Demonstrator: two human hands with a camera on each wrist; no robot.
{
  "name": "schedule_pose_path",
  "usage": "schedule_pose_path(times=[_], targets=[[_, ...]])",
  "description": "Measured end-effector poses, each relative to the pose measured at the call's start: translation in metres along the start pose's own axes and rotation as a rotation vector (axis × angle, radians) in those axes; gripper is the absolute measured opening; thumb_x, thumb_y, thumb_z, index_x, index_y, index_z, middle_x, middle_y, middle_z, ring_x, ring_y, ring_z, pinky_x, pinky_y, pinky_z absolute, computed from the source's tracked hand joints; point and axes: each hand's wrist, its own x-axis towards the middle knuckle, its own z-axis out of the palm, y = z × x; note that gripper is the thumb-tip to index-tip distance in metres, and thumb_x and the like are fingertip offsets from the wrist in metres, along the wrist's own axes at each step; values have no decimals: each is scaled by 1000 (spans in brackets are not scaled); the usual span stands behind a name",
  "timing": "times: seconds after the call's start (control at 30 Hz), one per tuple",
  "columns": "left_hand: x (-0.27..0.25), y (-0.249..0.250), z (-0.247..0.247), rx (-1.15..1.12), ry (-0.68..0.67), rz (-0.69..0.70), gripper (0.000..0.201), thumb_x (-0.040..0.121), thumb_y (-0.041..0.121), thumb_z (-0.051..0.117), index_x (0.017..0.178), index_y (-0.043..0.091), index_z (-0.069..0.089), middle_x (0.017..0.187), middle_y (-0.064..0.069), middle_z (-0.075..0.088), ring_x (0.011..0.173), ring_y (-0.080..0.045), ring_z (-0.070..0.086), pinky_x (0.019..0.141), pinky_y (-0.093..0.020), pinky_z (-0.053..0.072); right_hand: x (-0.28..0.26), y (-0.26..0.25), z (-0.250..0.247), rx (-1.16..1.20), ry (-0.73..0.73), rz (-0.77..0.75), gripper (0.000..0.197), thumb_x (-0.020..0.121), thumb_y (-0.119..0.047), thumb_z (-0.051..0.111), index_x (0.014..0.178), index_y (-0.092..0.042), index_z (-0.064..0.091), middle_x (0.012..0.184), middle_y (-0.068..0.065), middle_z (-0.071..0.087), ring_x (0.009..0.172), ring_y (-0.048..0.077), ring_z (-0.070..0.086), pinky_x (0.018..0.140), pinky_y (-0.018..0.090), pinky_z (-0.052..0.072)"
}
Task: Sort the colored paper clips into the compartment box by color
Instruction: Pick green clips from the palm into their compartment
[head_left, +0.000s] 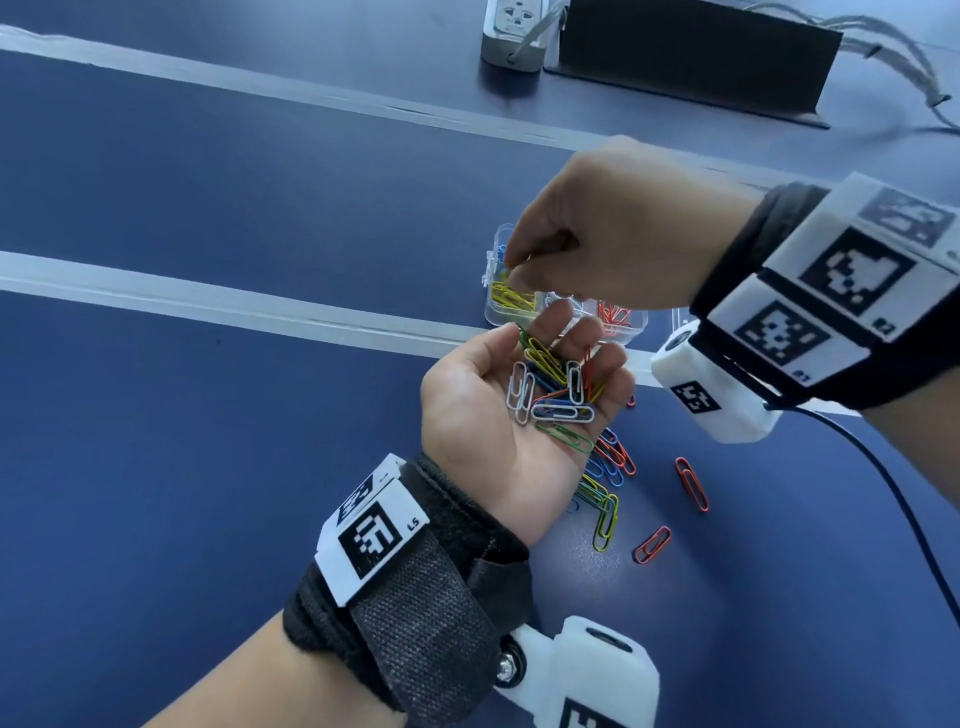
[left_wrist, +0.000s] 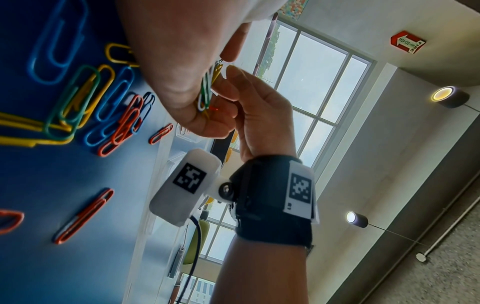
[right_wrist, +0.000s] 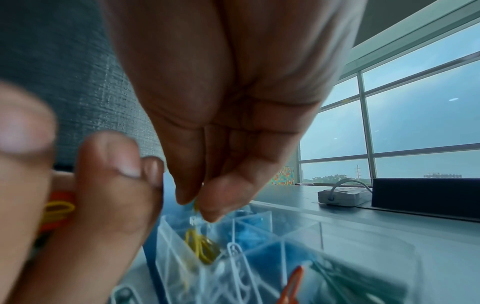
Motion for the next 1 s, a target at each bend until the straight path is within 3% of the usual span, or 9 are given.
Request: schedule_pose_path(times=[0.17, 0.27, 0.4, 0.5, 0.57, 0.7, 0.8, 0.9, 1.0], targets=[[1, 1, 0, -2, -12, -8, 40, 91, 25, 31, 84, 6, 65, 80, -10, 65, 69, -26, 62, 70, -32, 54, -3, 2, -6, 91, 38, 13, 19, 84, -21, 60, 95, -23, 75, 58, -16, 52, 66, 9, 53, 78, 26, 49], [0, 0, 0, 15, -34, -14, 40, 90, 25, 31, 90, 5, 66, 84, -12, 68, 75, -27, 65, 73, -33, 55, -11, 5, -9, 101, 73, -36, 19, 84, -19, 60, 96, -22, 74, 72, -6, 68, 66, 8, 55, 77, 26, 47], [-3, -2, 4, 44, -53, 4, 38, 90, 22, 32, 90, 2, 66, 88, -15, 69, 85, -32, 65, 87, -42, 49, -29, 5, -11, 177, 103, -78, 17, 81, -26, 62, 92, -24, 74, 75, -7, 70, 58, 2, 54, 65, 10, 40], [-5, -3, 7, 52, -29, 36, 39, 93, 20, 34, 83, 1, 67, 84, -15, 68, 80, -33, 67, 94, -50, 45, -43, 3, -11, 173, 56, -78, 22, 76, -37, 57, 86, -26, 74, 72, -8, 69, 62, 6, 59, 64, 21, 45], [-5, -3, 8, 66, -35, 41, 38, 93, 20, 34, 89, 2, 67, 93, -15, 67, 91, -32, 64, 97, -52, 43, -51, 0, -8, 134, 14, -61, 33, 75, -54, 57, 82, -27, 74, 69, -6, 68, 61, 12, 59, 63, 29, 47], [-7, -3, 8, 62, -63, 40, 43, 94, 21, 31, 80, 2, 67, 78, -11, 68, 55, -20, 63, 95, -36, 39, -58, -4, 3, 32, -47, 19, 50, 61, -69, 49, 81, -29, 72, 70, -1, 66, 67, 19, 60, 64, 34, 52], [-8, -5, 8, 41, -68, 55, 44, 94, 21, 30, 77, 2, 65, 72, -9, 67, 51, -18, 61, 101, -33, 30, -59, -3, 9, 26, -22, 31, 37, 70, -57, 53, 79, -26, 71, 73, 3, 66, 70, 25, 61, 65, 37, 53], [-5, -5, 6, 74, -61, 82, 42, 96, 23, 31, 81, 5, 66, 73, -6, 69, 56, -17, 65, 86, -34, 47, -60, -3, 10, 122, 14, 57, 26, 74, -44, 54, 78, -24, 71, 79, 0, 72, 73, 23, 63, 68, 36, 53], [-4, -6, 4, 136, -57, 92, 50, 97, 26, 31, 78, 5, 73, 81, -8, 72, 73, -18, 69, 87, -40, 49, -62, -3, 10, 199, 61, 94, 18, 77, -35, 58, 82, -24, 72, 83, -3, 73, 74, 20, 64, 71, 35, 53]])
